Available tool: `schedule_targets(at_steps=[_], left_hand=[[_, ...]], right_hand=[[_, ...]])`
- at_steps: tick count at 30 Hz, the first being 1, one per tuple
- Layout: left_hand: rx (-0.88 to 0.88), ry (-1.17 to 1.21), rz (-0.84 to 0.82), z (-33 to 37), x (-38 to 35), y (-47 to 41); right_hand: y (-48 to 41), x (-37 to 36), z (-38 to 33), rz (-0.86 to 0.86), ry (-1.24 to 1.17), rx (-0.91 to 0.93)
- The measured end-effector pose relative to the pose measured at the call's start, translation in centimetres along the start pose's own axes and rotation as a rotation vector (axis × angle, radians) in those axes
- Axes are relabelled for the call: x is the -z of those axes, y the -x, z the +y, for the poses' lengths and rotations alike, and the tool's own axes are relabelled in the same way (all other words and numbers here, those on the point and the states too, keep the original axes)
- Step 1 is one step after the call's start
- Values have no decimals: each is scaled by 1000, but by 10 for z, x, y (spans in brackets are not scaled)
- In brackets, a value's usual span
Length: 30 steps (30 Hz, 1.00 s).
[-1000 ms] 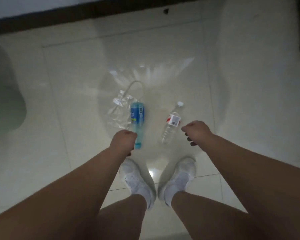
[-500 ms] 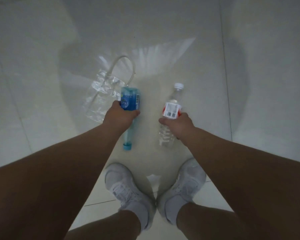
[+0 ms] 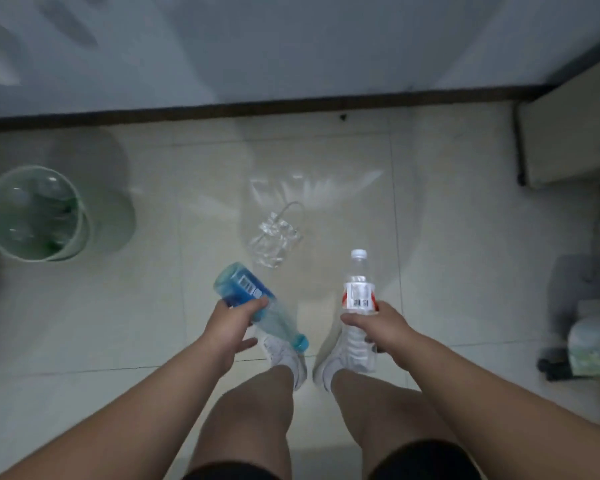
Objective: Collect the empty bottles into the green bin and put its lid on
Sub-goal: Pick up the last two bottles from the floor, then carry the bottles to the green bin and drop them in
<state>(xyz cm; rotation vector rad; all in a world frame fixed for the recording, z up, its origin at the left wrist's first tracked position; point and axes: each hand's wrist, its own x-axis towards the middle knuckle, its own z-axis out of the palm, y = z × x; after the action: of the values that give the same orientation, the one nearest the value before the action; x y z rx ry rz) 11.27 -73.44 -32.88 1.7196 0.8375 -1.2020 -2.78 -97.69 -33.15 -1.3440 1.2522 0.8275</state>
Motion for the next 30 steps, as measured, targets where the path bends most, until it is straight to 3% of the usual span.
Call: schedule_targets(at_steps=[8, 14, 23, 30], left_hand=[[-62, 310, 16, -8, 102, 230], [-175, 596, 210, -69, 141, 320], [-192, 1058, 310, -162, 190, 345], [-208, 1130, 278, -192, 285, 309]], right_hand=[[219, 27, -55, -54, 139, 143], [289, 41, -76, -179, 317, 246], [312, -21, -114, -226, 547, 236], [331, -142, -147, -162, 643, 270]])
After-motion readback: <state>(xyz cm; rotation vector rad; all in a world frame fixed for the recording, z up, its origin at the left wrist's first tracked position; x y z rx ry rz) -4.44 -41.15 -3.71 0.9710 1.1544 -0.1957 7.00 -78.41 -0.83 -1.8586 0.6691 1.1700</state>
